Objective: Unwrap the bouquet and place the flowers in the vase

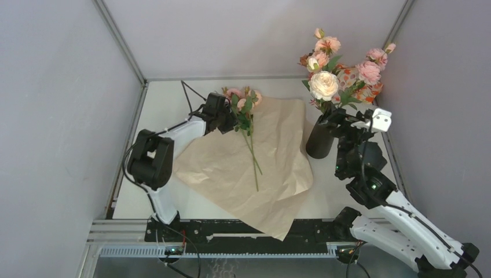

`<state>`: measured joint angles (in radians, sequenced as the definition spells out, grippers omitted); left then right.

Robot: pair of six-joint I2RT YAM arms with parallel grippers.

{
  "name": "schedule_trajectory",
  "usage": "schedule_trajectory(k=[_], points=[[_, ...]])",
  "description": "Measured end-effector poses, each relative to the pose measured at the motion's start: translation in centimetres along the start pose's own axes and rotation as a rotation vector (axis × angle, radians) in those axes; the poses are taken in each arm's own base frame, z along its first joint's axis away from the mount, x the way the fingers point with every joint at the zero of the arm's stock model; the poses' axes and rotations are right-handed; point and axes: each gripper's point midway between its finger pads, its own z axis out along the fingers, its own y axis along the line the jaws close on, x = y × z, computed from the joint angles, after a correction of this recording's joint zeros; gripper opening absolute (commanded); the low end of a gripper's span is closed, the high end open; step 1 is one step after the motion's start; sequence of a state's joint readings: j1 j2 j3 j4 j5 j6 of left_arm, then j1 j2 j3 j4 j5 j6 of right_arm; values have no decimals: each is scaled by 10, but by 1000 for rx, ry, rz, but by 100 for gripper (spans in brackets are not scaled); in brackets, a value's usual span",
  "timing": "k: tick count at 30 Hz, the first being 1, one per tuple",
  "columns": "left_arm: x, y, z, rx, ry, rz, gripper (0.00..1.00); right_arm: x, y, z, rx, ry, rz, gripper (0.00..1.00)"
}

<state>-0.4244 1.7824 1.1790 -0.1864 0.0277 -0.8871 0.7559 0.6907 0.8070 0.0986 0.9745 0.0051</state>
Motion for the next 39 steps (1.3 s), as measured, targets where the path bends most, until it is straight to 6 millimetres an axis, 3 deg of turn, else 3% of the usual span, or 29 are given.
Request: schedule_trajectory(k=[8, 18, 26, 28, 31, 33, 39], points=[[-23, -15, 52, -75, 36, -11, 49, -36, 6, -17, -127, -48, 126, 95], [-25, 13, 50, -252, 44, -4, 49, -31, 15, -23, -202, -22, 109, 94], [-31, 15, 78, -287, 55, 4, 49, -27, 25, -26, -253, -1, 131, 90], [-34, 13, 83, -292, 55, 8, 44, -23, 28, -27, -270, 14, 139, 87], [-39, 10, 87, -295, 51, 17, 25, -20, 33, -29, -296, 28, 144, 82], [-40, 9, 88, -296, 52, 23, 18, -20, 36, -31, -314, 34, 147, 81], [-38, 10, 90, -297, 62, 29, 14, -20, 42, -33, -351, 39, 154, 82]])
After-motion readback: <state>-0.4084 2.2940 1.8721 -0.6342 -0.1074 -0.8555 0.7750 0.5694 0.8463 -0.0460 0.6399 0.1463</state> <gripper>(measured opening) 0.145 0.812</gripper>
